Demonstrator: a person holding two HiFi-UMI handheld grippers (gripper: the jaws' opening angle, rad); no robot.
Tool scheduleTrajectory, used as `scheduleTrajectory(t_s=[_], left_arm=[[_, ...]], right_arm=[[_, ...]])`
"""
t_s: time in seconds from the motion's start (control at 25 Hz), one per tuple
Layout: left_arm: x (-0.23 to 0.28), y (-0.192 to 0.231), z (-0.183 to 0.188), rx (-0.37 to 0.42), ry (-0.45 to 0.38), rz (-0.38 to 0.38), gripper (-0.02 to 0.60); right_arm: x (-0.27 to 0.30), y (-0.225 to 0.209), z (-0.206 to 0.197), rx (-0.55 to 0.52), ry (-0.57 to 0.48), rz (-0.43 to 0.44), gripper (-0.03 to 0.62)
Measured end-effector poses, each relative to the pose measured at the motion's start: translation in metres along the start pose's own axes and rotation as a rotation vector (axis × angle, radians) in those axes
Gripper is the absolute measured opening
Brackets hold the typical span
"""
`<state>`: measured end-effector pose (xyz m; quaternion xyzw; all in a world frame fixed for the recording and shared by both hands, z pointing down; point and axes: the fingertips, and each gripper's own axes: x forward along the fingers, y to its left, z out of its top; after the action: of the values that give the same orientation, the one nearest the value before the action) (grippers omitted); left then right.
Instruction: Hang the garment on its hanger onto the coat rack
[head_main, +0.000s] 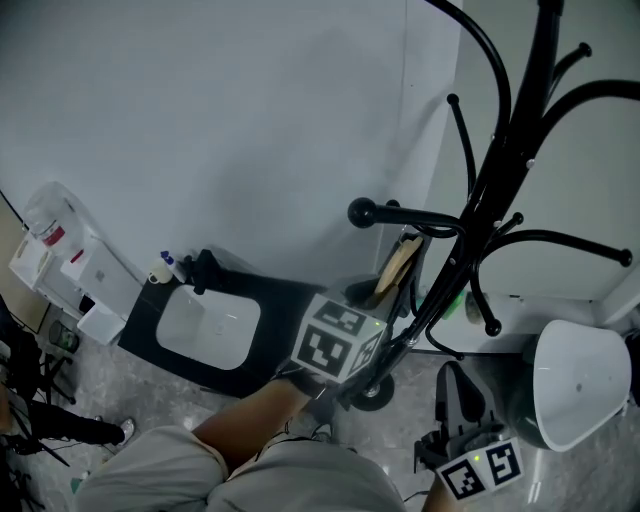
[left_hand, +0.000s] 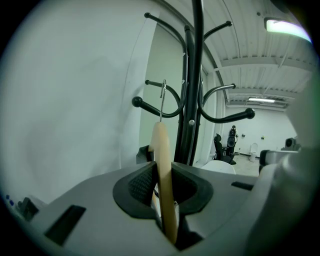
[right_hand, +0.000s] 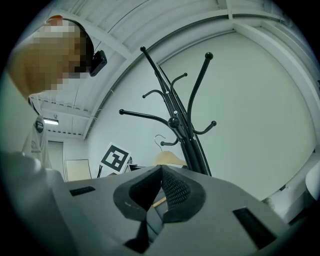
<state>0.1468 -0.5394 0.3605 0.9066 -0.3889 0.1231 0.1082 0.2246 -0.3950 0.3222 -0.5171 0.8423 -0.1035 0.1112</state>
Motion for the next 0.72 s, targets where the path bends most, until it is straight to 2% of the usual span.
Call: scheduleTrajectory(t_s=[0.4, 0.72], left_arm=[[0.038, 0.002, -0.016, 0.0, 0.062, -0.055, 0.057], [0.047, 0.001, -0.027, -0.028, 0.064, -0.071, 0.058]], right_arm=[[0.018, -0.023, -0.002, 0.017, 0.002, -0.056, 0.015], [0.025, -0.029, -0.009, 0.026, 0.027, -0.068, 0.015]])
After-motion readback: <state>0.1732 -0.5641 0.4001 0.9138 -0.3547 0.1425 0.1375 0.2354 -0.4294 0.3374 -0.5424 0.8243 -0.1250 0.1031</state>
